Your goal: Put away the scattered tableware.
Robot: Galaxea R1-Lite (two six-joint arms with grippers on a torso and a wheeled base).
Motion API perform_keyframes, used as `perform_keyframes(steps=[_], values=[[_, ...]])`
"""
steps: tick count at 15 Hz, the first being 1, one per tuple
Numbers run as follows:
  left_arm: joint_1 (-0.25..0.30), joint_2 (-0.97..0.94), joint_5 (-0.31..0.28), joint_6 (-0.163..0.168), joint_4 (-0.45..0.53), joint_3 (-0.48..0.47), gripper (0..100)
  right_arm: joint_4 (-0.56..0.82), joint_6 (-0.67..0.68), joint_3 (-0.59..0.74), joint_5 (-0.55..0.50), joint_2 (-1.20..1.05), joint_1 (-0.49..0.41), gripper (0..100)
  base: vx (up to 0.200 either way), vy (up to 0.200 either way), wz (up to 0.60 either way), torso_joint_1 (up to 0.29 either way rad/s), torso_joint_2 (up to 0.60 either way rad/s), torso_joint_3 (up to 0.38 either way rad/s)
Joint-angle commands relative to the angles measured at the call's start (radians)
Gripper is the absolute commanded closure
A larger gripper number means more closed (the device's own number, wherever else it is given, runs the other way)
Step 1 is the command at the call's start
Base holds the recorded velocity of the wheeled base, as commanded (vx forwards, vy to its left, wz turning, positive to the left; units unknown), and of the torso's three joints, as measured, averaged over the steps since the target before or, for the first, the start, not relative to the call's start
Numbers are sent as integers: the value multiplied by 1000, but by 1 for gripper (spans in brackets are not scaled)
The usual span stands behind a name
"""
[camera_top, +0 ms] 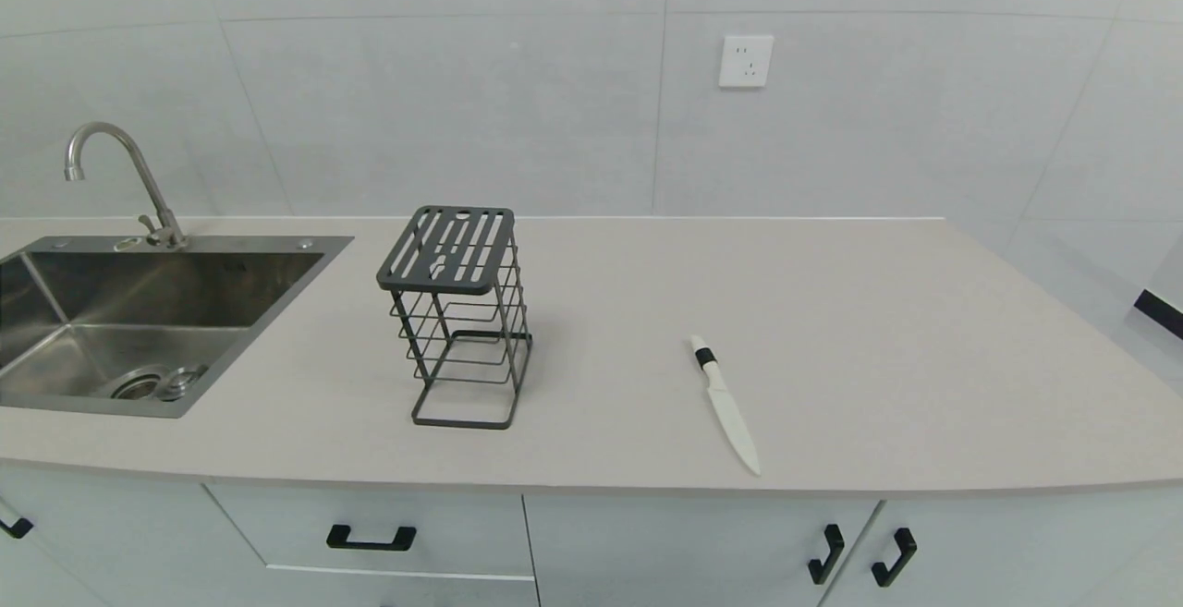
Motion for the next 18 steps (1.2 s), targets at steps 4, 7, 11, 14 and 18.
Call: perform_keyframes(steps=[4,7,11,14,18], values=[[-1,1,0,0,-2,0,0,0,0,0,0,2,0,0,100,0,0,299,-581,-286],[0,1,0,0,-2,0,0,0,1,0,0,2,0,0,0,0,0,134,-227,-115],[-1,1,0,0,0,0,0,0,0,0,0,2,0,0,0,0,0,95,-171,-95],[-1,1,2,-2,-2,0,0,0,1,0,2,2,0,0,0,0,0,157,-315,-150],[-1,1,2,-2,0,0,0,0,1,0,0,2,0,0,0,0,0,9,-15,-8]])
